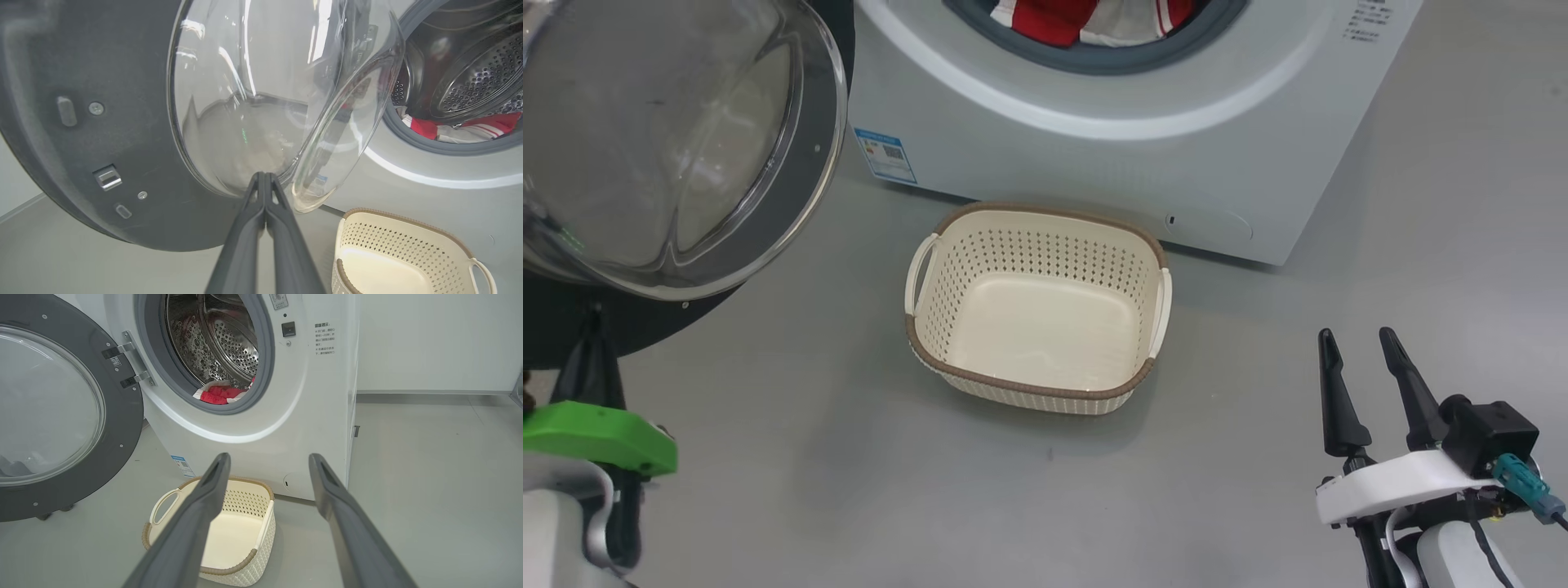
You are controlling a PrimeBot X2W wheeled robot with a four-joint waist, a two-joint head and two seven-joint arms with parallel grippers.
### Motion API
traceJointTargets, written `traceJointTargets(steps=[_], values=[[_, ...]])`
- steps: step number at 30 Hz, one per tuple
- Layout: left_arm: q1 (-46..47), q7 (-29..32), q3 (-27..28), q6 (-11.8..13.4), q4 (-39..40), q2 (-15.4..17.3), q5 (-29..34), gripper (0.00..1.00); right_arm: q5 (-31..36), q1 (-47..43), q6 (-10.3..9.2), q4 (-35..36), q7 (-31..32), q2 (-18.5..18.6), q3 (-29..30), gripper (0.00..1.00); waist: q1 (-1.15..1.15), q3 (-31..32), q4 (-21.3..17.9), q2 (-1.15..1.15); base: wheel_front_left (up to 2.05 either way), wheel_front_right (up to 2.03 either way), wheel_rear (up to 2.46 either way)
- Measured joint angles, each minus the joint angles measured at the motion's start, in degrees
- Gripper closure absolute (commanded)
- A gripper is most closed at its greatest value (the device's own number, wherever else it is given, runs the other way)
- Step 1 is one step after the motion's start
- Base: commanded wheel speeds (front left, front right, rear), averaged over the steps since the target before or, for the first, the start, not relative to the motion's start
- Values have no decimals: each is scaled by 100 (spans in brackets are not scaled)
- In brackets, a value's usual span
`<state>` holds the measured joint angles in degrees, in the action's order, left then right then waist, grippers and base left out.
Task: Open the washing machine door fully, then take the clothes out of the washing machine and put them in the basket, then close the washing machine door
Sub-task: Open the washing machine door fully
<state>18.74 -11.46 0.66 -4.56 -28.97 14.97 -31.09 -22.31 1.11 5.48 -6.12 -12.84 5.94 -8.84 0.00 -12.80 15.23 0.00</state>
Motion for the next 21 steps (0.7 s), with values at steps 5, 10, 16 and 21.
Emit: traceJointTargets(steps=[5,10,16,21], values=[[-287,-55,-240,-64,197,-154,78,100,-92,-116,-1,-12,-44,-52,76,0,0,279,-164,0,0,0,0],[-621,-92,-331,-88,390,-315,92,100,-137,-210,-1,0,-59,-55,129,0,0,490,-388,0,0,0,0],[-849,-131,-544,-131,712,-501,93,100,-204,-300,-2,62,-68,-63,232,0,0,660,-666,0,0,0,0],[-1039,-174,-659,-162,898,-620,92,100,-230,-363,-2,141,-109,-69,266,0,0,752,-852,0,0,0,0]])
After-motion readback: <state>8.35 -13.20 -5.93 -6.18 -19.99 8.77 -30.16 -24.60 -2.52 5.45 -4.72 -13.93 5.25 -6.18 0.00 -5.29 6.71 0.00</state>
